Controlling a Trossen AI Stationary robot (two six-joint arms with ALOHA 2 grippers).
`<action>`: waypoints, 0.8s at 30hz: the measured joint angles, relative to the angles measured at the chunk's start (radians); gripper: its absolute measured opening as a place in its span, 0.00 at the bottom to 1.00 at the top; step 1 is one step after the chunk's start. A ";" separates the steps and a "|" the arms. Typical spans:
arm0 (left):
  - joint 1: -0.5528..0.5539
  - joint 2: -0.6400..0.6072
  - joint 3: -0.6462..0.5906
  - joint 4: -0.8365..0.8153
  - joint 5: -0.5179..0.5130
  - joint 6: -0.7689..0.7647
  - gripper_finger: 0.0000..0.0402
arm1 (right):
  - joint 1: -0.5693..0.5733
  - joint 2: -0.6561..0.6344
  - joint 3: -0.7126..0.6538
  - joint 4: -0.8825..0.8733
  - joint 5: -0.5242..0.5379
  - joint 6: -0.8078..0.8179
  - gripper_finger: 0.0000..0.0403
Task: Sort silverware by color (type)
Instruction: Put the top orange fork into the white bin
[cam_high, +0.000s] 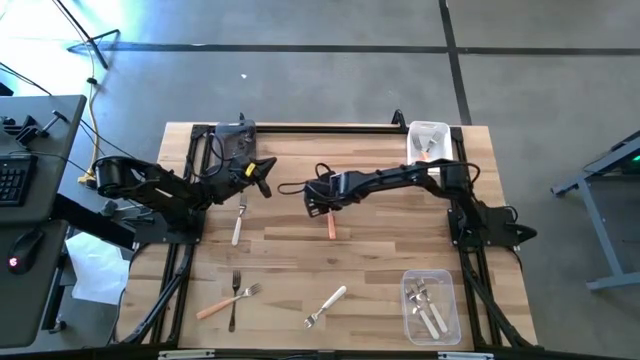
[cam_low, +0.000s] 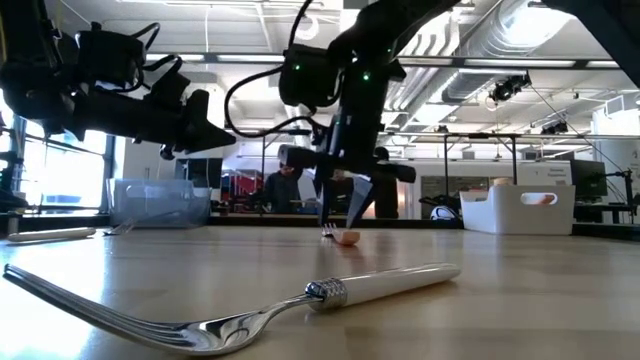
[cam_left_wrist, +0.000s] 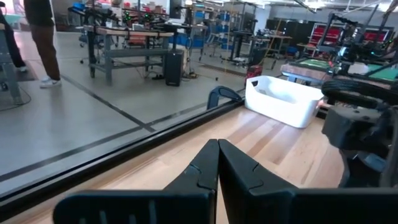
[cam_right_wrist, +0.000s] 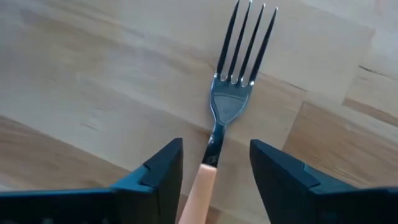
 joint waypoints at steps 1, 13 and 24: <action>0.000 0.000 0.000 -0.001 0.000 0.000 0.00 | -0.003 0.002 0.000 0.004 -0.001 0.001 0.41; 0.000 0.000 -0.006 0.012 -0.001 -0.025 0.00 | -0.023 0.045 0.004 0.019 -0.037 -0.003 0.22; -0.008 0.000 -0.006 0.014 -0.031 -0.089 0.00 | -0.024 0.047 0.002 0.018 -0.031 0.023 0.04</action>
